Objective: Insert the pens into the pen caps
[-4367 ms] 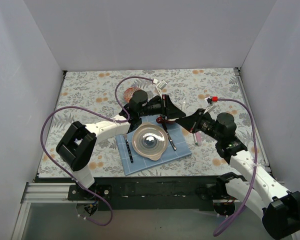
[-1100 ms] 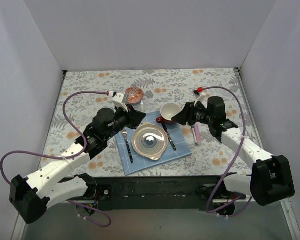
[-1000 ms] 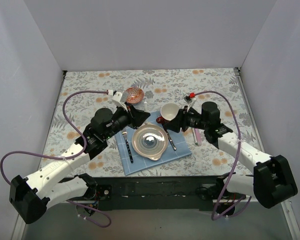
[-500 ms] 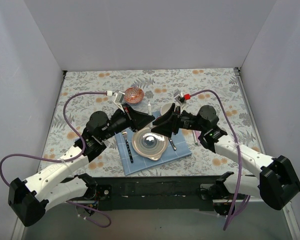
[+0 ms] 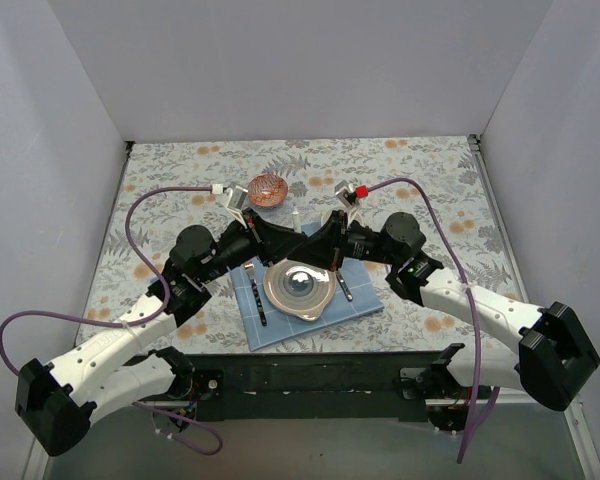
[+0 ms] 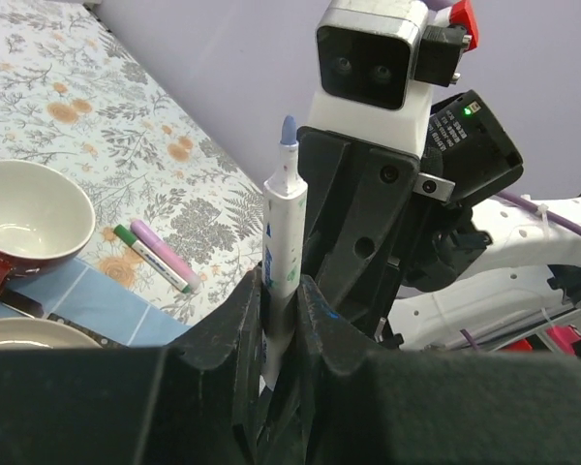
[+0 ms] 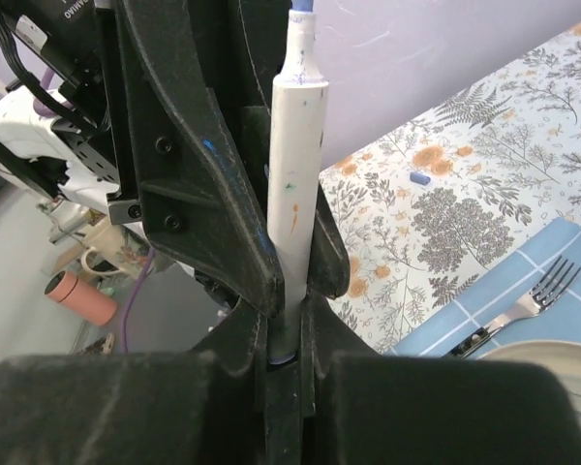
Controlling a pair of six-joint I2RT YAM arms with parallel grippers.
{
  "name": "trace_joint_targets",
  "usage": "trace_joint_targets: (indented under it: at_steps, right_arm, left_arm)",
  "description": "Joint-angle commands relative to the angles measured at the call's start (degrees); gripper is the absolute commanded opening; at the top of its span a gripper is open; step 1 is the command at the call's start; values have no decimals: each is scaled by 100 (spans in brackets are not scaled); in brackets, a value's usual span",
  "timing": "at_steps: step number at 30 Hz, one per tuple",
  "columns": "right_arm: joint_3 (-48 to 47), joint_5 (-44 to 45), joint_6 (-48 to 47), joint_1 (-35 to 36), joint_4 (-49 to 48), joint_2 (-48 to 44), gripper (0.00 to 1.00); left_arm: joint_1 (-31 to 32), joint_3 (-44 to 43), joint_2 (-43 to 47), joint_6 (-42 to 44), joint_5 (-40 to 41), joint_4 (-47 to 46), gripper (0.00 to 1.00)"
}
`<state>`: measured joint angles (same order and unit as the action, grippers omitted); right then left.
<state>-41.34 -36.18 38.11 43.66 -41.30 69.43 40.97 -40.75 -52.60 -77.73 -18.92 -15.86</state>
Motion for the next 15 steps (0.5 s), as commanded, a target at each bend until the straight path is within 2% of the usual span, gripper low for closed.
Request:
trace_joint_targets:
  at_steps: [1,2,3,4,6,8,12,15]
  right_arm:
    - [-23,464,-198,29,-125,-140,1]
    - [-32,428,-216,20,-89,-140,1]
    - [-14,376,-233,20,-54,-131,1]
    - [21,288,-208,20,-54,-123,1]
    - [108,217,-181,29,-27,-122,1]
    - [153,156,-181,20,16,-140,1]
    - [267,112,-137,20,43,-175,1]
    - [293,-11,-102,29,8,-140,1]
  left_arm:
    - [34,24,66,12,-235,56,11]
    - [34,-64,39,30,-235,74,17]
    - [34,-134,4,48,-218,152,28]
    - [34,-204,-22,83,-200,205,33]
    - [34,-424,-127,197,-191,319,39]
    - [34,-539,-180,302,-156,373,41]
    - [34,-697,-312,338,-173,329,36]
    - [34,-759,-426,338,-314,311,15]
